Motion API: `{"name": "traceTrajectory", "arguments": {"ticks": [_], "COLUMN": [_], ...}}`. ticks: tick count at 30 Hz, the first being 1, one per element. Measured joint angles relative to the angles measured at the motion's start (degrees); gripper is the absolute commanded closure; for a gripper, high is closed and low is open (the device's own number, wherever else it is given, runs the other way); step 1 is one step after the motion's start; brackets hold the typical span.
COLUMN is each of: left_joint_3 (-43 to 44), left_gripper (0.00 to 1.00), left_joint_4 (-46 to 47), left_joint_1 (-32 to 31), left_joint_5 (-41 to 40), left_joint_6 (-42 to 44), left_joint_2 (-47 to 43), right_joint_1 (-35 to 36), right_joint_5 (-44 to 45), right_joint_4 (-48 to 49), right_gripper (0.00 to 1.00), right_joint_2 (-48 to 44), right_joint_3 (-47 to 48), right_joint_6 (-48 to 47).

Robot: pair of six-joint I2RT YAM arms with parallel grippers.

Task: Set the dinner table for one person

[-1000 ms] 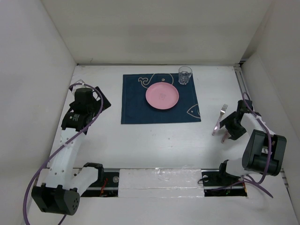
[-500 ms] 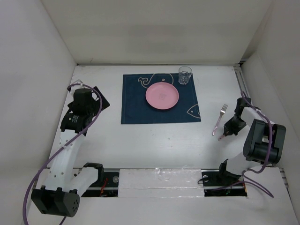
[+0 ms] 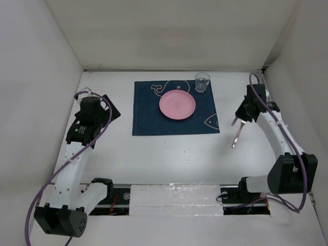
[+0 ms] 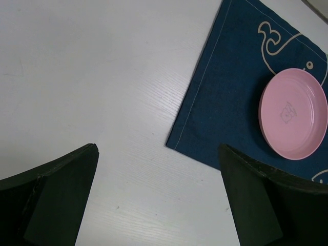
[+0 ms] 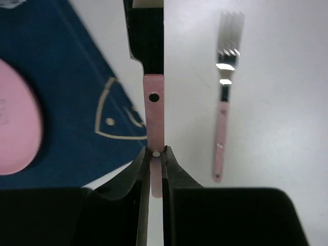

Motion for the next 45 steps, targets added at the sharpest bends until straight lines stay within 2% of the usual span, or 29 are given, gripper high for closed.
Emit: {"name": "traceTrajectory", "arguments": {"ticks": [3, 5, 15, 29, 45], "left_joint_3": [0.0, 0.0, 0.0, -0.5, -0.5], "left_gripper": [0.0, 0.0, 0.0, 0.0, 0.0], "left_joint_4": [0.1, 0.2, 0.3, 1.1, 1.6], "left_joint_1": [0.0, 0.0, 0.0, 0.0, 0.0], "left_joint_5": [0.8, 1.4, 3.3, 4.3, 5.0], "left_joint_6": [0.3, 0.3, 1.1, 1.6, 1.8], "left_joint_2": [0.0, 0.0, 1.3, 3.1, 3.1], "right_joint_1": [3.5, 5.3, 16.4, 16.6, 17.8], "right_joint_5": [-3.2, -5.3, -6.6, -6.1, -5.5], "right_joint_4": [0.0, 1.0, 0.2, 1.1, 1.0], "right_gripper": [1.0, 1.0, 1.0, 1.0, 1.0], "right_joint_2": [8.6, 13.9, 26.0, 34.6, 39.6], "right_joint_3": [12.0, 16.2, 16.7, 17.4, 24.5], "right_joint_6": [-5.9, -9.1, -14.4, -14.7, -14.6]}}
